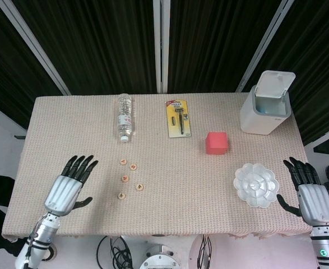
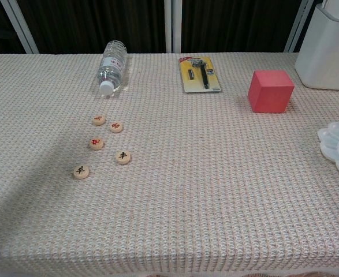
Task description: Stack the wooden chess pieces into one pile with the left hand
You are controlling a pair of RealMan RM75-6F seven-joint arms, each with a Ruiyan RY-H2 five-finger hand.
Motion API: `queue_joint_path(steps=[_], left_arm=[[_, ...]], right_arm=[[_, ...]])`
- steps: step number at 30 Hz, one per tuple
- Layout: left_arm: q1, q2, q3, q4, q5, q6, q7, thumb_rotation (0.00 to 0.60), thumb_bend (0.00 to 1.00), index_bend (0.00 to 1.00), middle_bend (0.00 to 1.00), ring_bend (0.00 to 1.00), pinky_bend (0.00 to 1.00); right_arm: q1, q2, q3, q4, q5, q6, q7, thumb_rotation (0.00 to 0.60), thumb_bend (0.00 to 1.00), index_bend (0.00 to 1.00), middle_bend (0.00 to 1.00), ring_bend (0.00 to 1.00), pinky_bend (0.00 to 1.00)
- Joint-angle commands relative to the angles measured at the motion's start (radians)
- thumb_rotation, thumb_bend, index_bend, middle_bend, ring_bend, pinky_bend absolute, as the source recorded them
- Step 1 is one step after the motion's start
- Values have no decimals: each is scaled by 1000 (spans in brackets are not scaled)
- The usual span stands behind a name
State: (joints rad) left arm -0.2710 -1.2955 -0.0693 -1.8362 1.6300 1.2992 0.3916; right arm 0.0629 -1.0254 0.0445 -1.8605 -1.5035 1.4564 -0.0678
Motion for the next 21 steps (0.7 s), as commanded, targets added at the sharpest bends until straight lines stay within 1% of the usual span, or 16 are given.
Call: queue_joint_path(steps=[1,3,7,12,21], left_arm=[[-121,-58,-76,-8,-118,-160,36,600,79,36,7,0,0],[-168,-96,-99,19,-178,-222,47,600,82,36,8,0,0],[-231,-169,-121,82,-264,-288,77,600,86,36,22,0,0],[-276,-244,-124,148,-354,-320,111,600,88,37,49,0,0],[-348,-332,-132,247,-475,-356,157,600,88,58,54,0,0]], right_arm=[[-4,6,2,2,-2,10,17,600,240,0,0,0,0],[-9,11,2,3,-2,18,31,600,241,0,0,0,0],[-13,16,2,6,-2,24,47,600,240,0,0,0,0],[-13,17,-1,10,0,16,47,600,240,0,0,0,0],[-14,21,4,11,10,18,60,600,240,0,0,0,0]])
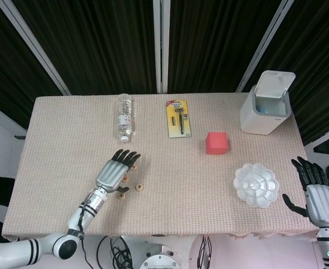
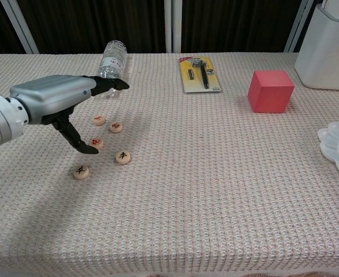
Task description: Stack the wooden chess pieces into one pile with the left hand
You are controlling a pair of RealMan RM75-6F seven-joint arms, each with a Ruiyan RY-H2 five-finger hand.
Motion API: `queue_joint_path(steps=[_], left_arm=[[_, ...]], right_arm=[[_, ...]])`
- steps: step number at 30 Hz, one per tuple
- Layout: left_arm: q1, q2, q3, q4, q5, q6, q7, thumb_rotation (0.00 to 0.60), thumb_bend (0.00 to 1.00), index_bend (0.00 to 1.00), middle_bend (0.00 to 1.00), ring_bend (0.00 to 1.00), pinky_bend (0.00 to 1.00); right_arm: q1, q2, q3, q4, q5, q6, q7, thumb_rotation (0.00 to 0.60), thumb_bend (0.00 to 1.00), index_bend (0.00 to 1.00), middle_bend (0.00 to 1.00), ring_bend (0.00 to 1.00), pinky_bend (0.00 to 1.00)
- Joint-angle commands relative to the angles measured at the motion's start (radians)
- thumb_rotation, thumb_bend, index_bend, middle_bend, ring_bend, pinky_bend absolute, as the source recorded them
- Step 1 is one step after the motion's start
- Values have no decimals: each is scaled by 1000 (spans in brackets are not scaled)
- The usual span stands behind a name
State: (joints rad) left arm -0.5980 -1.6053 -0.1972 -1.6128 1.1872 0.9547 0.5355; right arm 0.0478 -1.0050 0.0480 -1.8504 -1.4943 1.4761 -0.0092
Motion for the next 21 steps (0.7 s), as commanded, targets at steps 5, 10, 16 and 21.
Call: queue_joint_path(steps=[5,10,16,21], left_arm=[[-45,-48,-9,64,-71,-12,8,600,92,93,64,0,0],[-69,-68,-12,106,-87,-16,-13,600,128,129,67,0,0],[-95,-95,-11,162,-114,-23,-25,600,159,160,68,0,0],[-101,-110,-10,194,-74,6,-72,600,225,235,112,0,0]], right_arm=[[3,3,2,5,7,-8,9,600,240,0,0,0,0],[6,5,5,8,16,-16,17,600,240,0,0,0,0],[7,7,7,9,22,-20,20,600,240,0,0,0,0],[10,6,9,11,29,-26,21,600,240,0,0,0,0]])
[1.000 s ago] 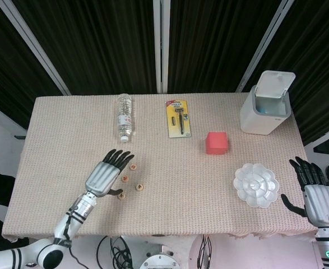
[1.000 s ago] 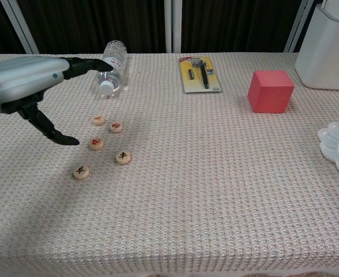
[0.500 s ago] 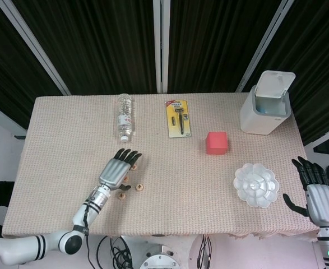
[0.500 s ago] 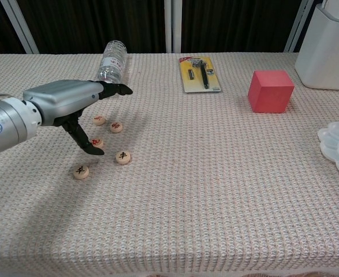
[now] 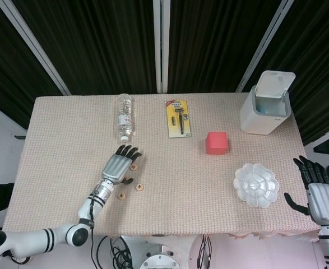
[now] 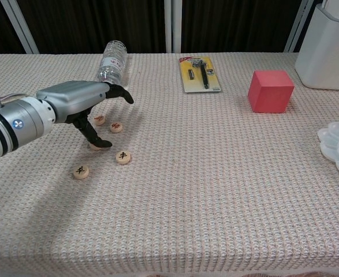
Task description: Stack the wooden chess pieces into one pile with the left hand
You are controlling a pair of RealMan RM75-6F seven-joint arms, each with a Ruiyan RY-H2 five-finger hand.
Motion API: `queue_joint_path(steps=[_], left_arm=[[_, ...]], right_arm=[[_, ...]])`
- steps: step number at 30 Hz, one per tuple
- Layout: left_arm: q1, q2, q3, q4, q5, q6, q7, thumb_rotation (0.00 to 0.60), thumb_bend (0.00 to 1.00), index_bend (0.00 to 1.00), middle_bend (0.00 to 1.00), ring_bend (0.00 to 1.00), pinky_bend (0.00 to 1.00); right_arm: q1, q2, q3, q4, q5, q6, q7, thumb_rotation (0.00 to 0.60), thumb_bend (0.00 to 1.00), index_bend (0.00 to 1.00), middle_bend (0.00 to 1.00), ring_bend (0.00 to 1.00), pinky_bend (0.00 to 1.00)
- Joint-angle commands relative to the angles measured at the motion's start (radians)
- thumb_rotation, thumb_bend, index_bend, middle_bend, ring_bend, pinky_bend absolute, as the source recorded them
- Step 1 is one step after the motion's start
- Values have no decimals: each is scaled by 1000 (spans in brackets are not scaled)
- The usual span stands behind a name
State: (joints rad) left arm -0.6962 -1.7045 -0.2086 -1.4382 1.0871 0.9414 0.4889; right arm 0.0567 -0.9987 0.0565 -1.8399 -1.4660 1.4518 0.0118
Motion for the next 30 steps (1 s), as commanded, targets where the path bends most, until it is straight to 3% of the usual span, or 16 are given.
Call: queue_joint_path(steps=[1,19,30], left_arm=[[-4,-16,3,28,34,25,-35,600,235,248,117,0,0],[-29,-52,10,88,-19,31,-12,600,323,383,126,0,0],[-36,-56,26,120,-30,15,-26,600,333,390,126,0,0]], right_arm=[[2,0,0,0,2,-4,-1,600,240,0,0,0,0],[5,1,2,3,11,-13,2,600,240,0,0,0,0],[5,3,3,3,13,-13,5,600,240,0,0,0,0]])
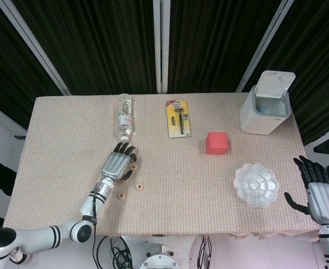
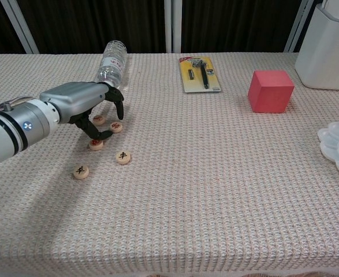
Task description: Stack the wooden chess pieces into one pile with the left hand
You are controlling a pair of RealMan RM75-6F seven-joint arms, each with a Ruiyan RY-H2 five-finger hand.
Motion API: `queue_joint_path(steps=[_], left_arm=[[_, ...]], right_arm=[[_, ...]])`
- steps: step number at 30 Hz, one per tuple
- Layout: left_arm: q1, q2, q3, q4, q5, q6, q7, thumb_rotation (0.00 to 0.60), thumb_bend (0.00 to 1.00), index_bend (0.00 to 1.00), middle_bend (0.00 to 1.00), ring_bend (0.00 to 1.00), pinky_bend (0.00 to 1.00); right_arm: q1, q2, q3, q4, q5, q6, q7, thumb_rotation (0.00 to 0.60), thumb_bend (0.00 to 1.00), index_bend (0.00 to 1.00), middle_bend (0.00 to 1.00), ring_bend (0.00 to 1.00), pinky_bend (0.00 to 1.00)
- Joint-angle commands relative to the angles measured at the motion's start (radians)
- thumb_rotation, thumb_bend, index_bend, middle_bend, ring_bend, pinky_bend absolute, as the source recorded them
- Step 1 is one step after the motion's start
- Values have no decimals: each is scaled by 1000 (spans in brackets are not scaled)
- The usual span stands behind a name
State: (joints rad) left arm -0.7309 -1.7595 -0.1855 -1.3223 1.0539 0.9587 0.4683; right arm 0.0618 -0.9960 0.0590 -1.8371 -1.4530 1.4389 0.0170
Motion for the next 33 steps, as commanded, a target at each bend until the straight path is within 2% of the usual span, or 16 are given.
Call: queue_joint_path(steps=[1,14,23,33], left_arm=[[-1,-1,4,6,4,-3,-8,600,333,390,126,0,0],[-6,-15,8,34,9,3,-25,600,333,426,130,0,0],[-5,-18,7,37,19,9,-46,600,333,502,154,0,0],[-4,15,-12,0,32,48,-35,600,333,502,157,0,0]], right_arm=[[0,0,1,0,1,0,0,600,241,0,0,0,0],[1,0,2,0,5,-2,-2,600,240,0,0,0,0],[2,-1,2,1,8,-5,-2,600,240,0,0,0,0],[4,-1,2,2,11,-10,-2,600,240,0,0,0,0]])
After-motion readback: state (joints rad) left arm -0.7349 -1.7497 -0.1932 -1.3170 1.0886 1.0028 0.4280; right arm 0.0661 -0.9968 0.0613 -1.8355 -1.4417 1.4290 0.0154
